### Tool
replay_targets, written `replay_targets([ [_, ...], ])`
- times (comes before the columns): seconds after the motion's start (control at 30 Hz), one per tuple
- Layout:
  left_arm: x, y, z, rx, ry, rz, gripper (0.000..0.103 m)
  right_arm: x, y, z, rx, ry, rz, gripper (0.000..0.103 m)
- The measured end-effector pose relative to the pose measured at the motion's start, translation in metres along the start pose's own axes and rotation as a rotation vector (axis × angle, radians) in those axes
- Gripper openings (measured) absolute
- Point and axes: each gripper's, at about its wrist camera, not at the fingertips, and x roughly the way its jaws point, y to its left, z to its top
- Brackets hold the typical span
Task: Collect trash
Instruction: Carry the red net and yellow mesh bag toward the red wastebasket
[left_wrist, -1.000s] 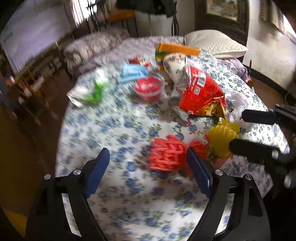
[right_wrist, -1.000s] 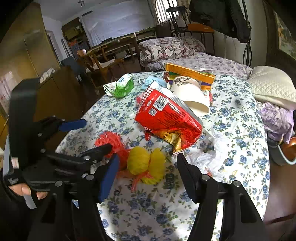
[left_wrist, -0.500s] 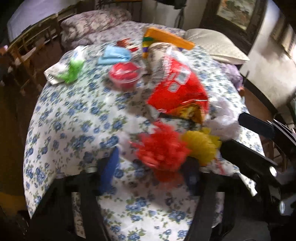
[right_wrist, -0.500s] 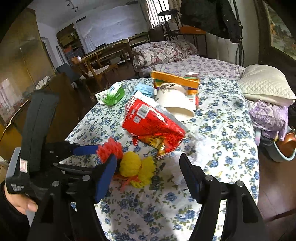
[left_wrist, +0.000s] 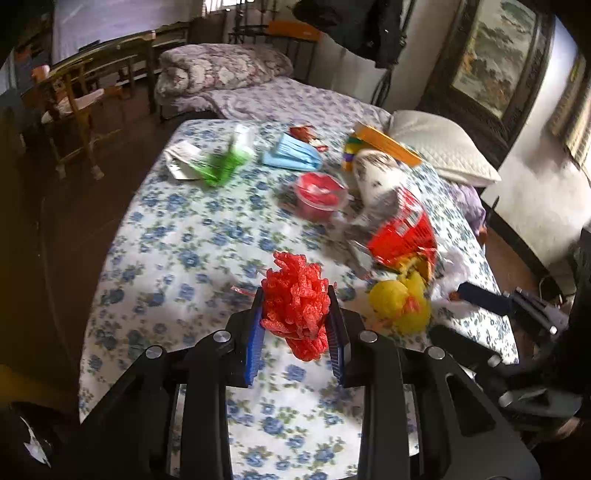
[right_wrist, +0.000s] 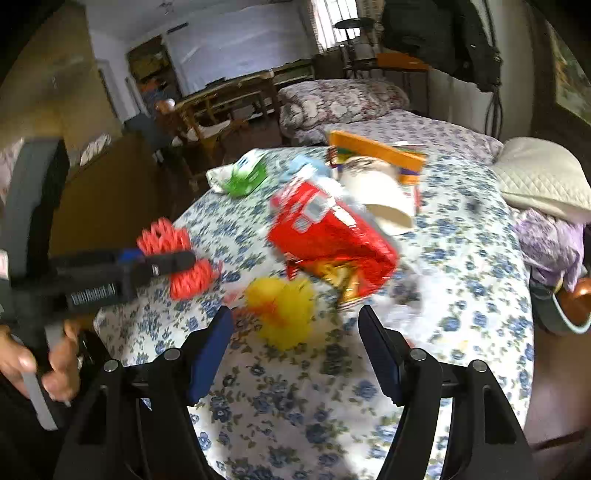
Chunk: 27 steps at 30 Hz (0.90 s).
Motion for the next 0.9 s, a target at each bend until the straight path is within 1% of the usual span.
replay_targets([
  [0.17,-0.007,0.006,-0.001,-0.008,-0.008,-0.009,0.031,0.016,0.021,0.005,-0.066,-0.007,-0.033,0.069],
  [0.33,-0.006,0.010,-0.003,-0.025,0.003,-0.008,0.031,0.032,0.027,0.010,-0.070,0.009,-0.046,0.064],
  [0.4,-0.004,0.009,-0.003,-0.026,0.002,-0.001,0.031,0.040,0.025,0.011,-0.069,0.023,-0.066,0.054],
  [0.43,-0.003,0.009,-0.003,-0.024,0.003,0.001,0.031,0.043,0.023,0.012,-0.063,0.026,-0.074,0.051],
  [0.47,-0.003,0.009,-0.003,-0.023,0.005,0.005,0.031,0.046,0.020,0.013,-0.050,0.030,-0.078,0.038],
  [0.5,-0.002,0.009,-0.004,-0.022,0.006,0.007,0.031,0.048,0.018,0.012,-0.041,0.041,-0.071,0.029],
  [0.53,-0.001,0.009,-0.004,-0.020,0.010,0.011,0.031,0.046,0.016,0.012,-0.033,0.038,-0.064,0.028],
  [0.57,0.001,0.008,-0.004,-0.019,0.012,0.016,0.031,0.044,0.016,0.011,-0.030,0.032,-0.058,0.024],
  [0.6,0.002,0.008,-0.005,-0.017,0.013,0.023,0.031,0.041,0.017,0.011,-0.030,0.028,-0.046,0.016],
  [0.67,0.003,0.009,-0.006,-0.011,0.013,0.045,0.031,0.030,0.020,0.008,-0.023,0.012,-0.014,0.016],
  [0.73,0.003,0.010,-0.007,-0.017,0.009,0.052,0.031,0.015,0.024,0.005,-0.022,-0.015,0.019,0.016],
  [0.83,-0.001,0.008,-0.011,-0.008,0.005,0.054,0.031,-0.010,0.027,0.001,-0.026,-0.051,0.032,0.016],
  [0.9,-0.005,0.003,-0.012,0.009,0.007,0.052,0.031,-0.033,0.026,-0.001,-0.022,-0.092,0.036,0.016],
])
